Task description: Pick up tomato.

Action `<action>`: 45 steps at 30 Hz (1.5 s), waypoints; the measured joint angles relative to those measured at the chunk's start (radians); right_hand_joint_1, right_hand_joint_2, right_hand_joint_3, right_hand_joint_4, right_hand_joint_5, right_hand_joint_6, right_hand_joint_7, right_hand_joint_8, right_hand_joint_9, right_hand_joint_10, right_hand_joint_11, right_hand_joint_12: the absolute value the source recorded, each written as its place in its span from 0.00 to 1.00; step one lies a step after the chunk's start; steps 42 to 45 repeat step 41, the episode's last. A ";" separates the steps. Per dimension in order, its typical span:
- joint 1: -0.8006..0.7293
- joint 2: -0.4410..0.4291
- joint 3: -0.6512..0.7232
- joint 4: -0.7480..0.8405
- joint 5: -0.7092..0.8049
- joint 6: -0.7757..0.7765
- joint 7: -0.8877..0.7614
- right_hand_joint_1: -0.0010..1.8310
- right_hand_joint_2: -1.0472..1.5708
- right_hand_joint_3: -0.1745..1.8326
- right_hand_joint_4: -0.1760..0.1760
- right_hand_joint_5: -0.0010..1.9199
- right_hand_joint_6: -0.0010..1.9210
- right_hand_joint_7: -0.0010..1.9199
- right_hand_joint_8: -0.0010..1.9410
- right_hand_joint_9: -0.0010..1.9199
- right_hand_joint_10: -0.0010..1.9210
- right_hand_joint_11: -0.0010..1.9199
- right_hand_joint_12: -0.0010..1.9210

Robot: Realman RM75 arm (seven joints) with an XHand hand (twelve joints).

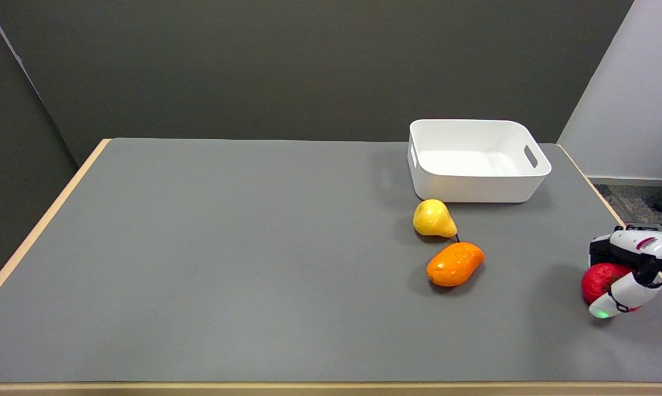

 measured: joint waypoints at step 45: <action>0.324 0.119 -0.295 -0.059 -0.099 0.863 -0.002 0.81 0.77 0.31 0.95 0.33 0.77 0.40 0.70 0.42 0.79 0.44 0.93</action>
